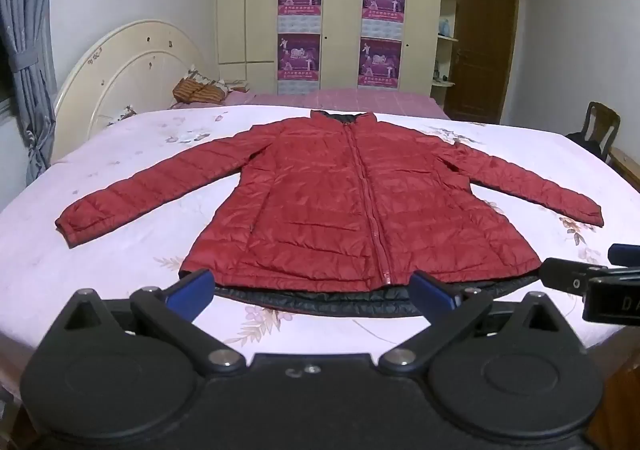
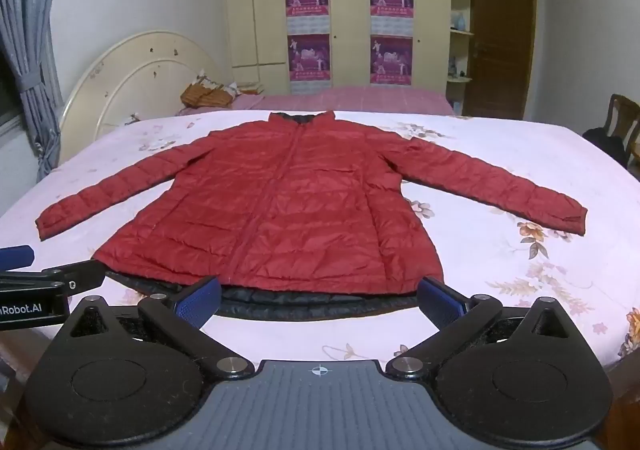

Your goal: Fold large clothes

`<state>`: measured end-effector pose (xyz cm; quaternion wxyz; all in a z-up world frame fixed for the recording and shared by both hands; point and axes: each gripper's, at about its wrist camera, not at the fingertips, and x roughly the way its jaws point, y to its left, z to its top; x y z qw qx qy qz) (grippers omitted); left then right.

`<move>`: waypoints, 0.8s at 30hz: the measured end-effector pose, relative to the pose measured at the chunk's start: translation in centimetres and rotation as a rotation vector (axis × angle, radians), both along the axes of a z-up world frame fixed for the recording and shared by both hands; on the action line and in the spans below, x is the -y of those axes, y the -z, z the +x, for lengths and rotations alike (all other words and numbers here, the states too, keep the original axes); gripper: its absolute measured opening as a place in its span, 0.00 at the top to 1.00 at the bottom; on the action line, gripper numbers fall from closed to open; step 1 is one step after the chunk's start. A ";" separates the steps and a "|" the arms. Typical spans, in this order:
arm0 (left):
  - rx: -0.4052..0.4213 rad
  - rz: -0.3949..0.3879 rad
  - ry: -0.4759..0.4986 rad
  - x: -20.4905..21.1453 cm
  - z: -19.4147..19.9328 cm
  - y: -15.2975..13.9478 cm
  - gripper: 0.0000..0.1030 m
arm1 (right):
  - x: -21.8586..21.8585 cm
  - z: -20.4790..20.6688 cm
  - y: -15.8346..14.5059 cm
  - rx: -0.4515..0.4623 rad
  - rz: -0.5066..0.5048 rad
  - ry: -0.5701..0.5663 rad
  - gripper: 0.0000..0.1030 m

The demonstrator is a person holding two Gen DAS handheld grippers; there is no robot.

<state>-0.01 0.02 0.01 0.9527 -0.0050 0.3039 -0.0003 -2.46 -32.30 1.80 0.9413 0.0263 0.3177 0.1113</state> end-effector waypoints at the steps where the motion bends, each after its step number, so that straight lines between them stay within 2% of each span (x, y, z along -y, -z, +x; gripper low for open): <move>1: 0.000 0.002 0.002 0.0 0.0 0.0 0.00 | 0.0 0.0 0.0 0.005 -0.004 0.002 0.00; 24: 0.010 0.007 0.001 0.2 0.1 -0.2 0.00 | 0.5 -0.2 -0.7 0.015 -0.003 0.005 0.00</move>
